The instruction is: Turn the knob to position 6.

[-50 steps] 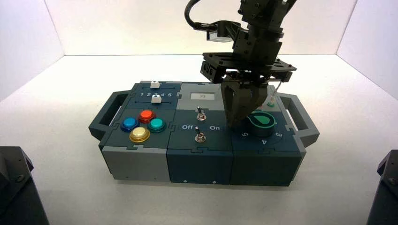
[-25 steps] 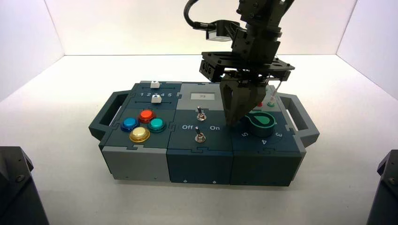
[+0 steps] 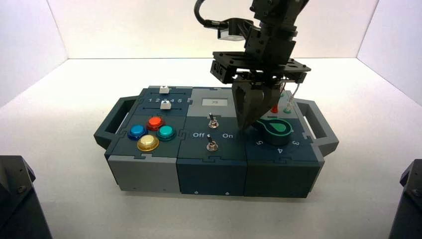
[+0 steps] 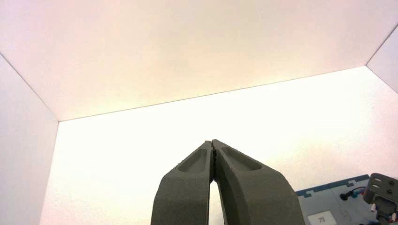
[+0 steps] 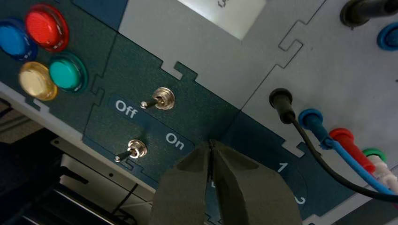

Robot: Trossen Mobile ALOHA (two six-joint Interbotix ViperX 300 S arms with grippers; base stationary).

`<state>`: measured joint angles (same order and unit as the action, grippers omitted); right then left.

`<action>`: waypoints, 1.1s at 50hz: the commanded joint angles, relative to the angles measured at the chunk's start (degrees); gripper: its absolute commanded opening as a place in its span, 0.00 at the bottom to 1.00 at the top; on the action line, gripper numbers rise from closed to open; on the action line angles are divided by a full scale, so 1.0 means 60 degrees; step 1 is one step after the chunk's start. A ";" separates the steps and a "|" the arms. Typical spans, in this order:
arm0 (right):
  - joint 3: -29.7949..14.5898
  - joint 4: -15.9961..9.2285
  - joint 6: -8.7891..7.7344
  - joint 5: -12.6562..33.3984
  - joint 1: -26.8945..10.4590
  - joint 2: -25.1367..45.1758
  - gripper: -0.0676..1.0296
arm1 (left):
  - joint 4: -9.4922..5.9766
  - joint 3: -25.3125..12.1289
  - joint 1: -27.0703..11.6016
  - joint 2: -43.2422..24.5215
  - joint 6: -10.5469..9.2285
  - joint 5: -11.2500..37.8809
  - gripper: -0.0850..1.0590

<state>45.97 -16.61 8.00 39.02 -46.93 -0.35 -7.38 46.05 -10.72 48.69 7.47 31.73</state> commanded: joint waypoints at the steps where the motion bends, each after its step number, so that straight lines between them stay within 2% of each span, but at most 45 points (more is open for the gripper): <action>1: -0.0190 -0.0029 0.0029 -0.0015 0.0015 -0.0293 0.04 | 0.0015 -0.0117 0.0044 0.0044 0.0073 -0.0029 0.05; 13: -0.0205 -0.0088 0.0015 -0.0015 -0.0029 -0.0557 0.04 | 0.0015 -0.0059 0.0029 0.0205 0.0073 0.0000 0.05; 24: -0.0439 -0.0190 0.0029 0.0132 -0.0088 -0.1260 0.04 | 0.0015 -0.0015 0.0044 0.0234 0.0073 0.0000 0.05; 31: -0.0439 -0.0146 0.0000 0.0132 -0.0103 -0.1670 0.04 | 0.0015 0.0073 0.0044 0.0249 0.0073 -0.0044 0.05; 42: -0.0439 0.0059 -0.0220 -0.0029 -0.0264 -0.1904 0.04 | 0.0029 0.0366 0.0044 0.0527 0.0073 -0.0308 0.05; 51: -0.0308 0.0117 -0.0220 0.0059 -0.0278 -0.1890 0.04 | 0.0044 0.0469 0.0044 0.0630 0.0073 -0.0293 0.05; 55: -0.0220 0.0059 -0.0176 0.0366 -0.0278 -0.1992 0.04 | 0.0044 0.0439 0.0044 0.0601 0.0073 -0.0293 0.05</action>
<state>44.91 -15.91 6.94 40.08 -48.16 -10.72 -7.21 49.66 -10.63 52.56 7.47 30.59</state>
